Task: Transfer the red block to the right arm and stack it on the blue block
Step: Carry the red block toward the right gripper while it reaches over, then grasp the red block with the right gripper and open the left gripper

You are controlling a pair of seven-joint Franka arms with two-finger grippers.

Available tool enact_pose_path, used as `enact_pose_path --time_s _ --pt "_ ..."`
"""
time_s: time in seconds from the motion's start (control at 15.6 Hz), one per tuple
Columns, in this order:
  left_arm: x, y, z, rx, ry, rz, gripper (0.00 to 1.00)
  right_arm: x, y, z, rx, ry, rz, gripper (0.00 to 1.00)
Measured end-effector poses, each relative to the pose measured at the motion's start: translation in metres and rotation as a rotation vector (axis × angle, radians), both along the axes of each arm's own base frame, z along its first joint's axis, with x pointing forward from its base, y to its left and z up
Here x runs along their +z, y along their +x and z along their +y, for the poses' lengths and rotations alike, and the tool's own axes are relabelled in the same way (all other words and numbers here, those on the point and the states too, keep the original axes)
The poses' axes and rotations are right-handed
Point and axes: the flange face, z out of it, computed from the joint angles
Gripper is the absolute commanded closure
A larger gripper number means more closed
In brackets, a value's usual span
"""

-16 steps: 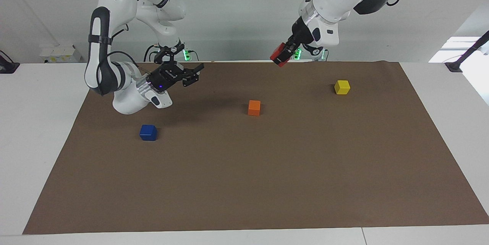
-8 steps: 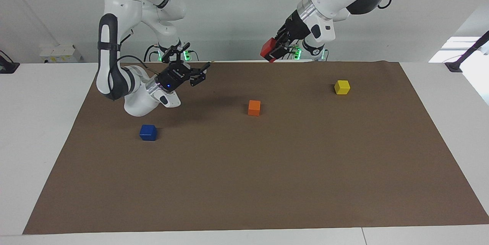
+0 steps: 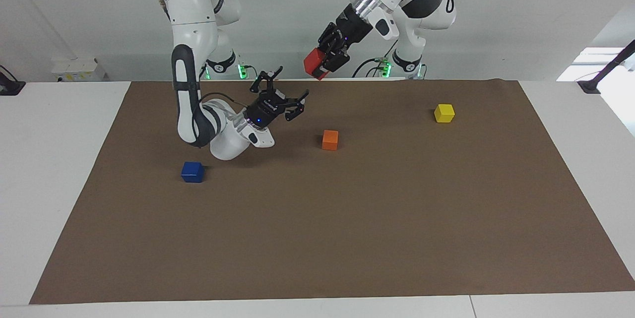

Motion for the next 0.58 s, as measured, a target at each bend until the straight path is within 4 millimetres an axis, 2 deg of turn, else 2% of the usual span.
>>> enact_pose_path --time_s 0.13,0.32,0.58 --pt "-0.009 -0.012 -0.006 -0.006 0.004 -0.021 1.0 0.003 0.001 0.016 -0.017 0.03 0.002 0.0" --pt "-0.025 -0.024 -0.003 -0.061 0.03 -0.083 1.0 0.009 0.0 0.036 -0.018 0.042 -0.003 0.0" --pt "-0.025 -0.026 0.0 -0.089 0.037 -0.12 1.0 0.01 0.0 0.039 -0.018 0.043 -0.009 0.0"
